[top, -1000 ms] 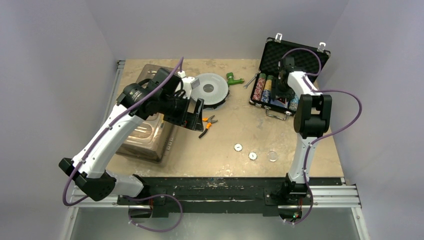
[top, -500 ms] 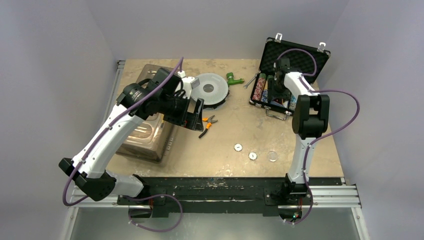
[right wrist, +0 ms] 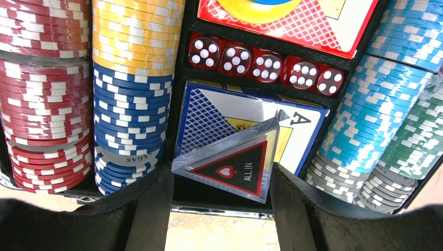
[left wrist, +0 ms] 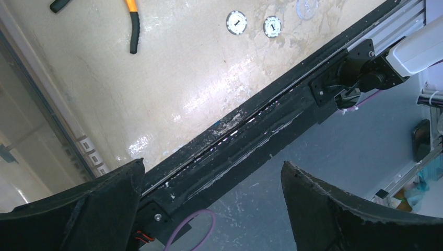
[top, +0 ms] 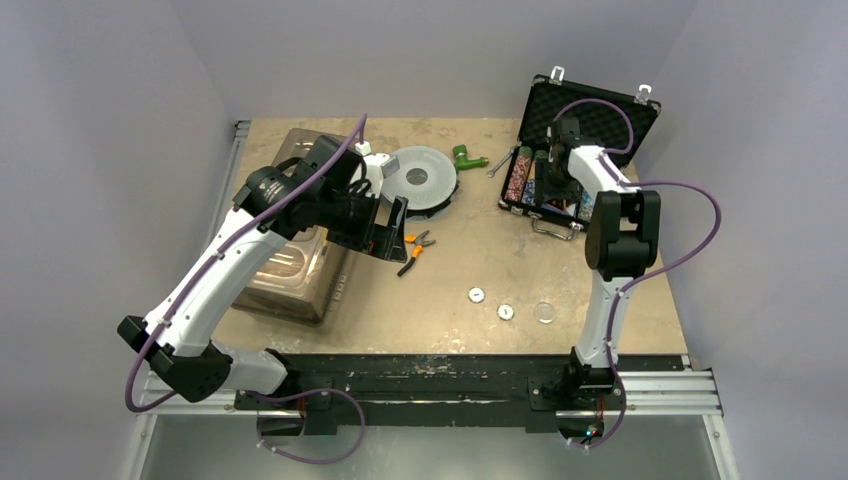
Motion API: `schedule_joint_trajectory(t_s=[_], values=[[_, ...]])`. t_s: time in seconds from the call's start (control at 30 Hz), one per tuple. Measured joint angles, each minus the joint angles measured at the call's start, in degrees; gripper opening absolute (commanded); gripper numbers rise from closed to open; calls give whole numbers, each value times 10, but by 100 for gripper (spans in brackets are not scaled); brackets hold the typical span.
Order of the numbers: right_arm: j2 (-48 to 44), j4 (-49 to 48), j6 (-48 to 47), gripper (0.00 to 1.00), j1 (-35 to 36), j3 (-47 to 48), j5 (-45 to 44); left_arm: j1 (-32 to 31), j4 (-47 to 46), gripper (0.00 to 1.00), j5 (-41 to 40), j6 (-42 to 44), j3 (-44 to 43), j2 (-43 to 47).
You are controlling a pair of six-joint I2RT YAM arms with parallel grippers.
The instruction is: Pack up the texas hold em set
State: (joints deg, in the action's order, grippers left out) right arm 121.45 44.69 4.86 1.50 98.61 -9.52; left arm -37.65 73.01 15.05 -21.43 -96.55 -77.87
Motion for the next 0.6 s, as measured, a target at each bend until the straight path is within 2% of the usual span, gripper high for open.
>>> schedule_joint_trajectory(t_s=[0.17,0.6], values=[[-7,-2,-1,49,0,-6,0,0,0,99,0,0,0,0],[-23,-16,-2,69,0,-25,-3,0,0,99,3,0,0,3]])
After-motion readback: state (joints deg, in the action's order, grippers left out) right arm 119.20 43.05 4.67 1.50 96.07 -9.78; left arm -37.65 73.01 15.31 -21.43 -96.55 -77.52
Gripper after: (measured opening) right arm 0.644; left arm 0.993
